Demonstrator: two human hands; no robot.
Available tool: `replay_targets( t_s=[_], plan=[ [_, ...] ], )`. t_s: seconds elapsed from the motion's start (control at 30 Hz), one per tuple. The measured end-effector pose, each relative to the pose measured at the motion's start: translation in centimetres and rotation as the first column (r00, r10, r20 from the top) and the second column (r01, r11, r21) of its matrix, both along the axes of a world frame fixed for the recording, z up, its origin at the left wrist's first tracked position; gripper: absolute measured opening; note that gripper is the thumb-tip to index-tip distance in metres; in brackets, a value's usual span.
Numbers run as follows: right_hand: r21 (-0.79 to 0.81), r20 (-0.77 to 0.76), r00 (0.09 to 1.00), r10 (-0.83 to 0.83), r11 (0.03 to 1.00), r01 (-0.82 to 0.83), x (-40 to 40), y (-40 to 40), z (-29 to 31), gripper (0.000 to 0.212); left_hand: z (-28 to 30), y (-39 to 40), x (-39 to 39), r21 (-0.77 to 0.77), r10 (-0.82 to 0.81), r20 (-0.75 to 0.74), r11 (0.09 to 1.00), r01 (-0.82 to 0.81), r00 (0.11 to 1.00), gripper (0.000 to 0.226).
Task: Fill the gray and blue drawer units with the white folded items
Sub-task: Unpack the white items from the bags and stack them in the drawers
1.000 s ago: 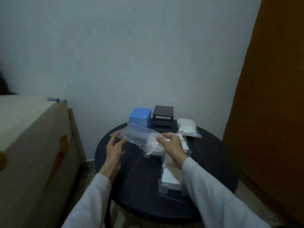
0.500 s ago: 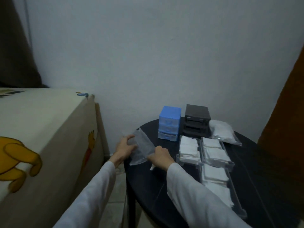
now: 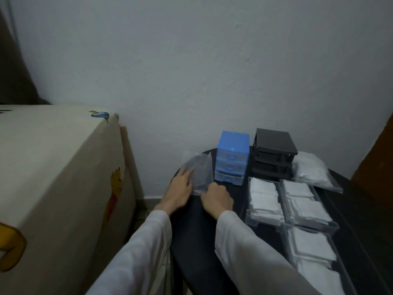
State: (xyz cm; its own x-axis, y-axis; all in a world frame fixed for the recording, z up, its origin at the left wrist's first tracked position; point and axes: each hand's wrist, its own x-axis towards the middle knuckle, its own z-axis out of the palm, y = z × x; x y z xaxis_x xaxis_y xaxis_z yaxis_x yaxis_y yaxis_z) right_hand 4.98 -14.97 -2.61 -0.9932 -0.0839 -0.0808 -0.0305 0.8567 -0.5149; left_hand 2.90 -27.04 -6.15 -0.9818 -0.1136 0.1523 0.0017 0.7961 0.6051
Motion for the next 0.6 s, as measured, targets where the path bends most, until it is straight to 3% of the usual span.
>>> replay_targets(
  t_s=[0.4, 0.6],
  plan=[
    [-0.001, 0.056, 0.996, -0.067, 0.998, 0.067, -1.4, 1.1, -0.2, 0.031, -0.6, 2.0, -2.8, 0.070, -0.101, 0.019, 0.993, 0.099, 0.995, 0.048],
    [-0.222, 0.085, 0.994, -0.072, 0.971, 0.089, -1.1, 1.1, -0.1, 0.042, -0.3, 2.0, -2.5, 0.070, -0.065, -0.052, 0.995, 0.068, 0.997, 0.050]
  ],
)
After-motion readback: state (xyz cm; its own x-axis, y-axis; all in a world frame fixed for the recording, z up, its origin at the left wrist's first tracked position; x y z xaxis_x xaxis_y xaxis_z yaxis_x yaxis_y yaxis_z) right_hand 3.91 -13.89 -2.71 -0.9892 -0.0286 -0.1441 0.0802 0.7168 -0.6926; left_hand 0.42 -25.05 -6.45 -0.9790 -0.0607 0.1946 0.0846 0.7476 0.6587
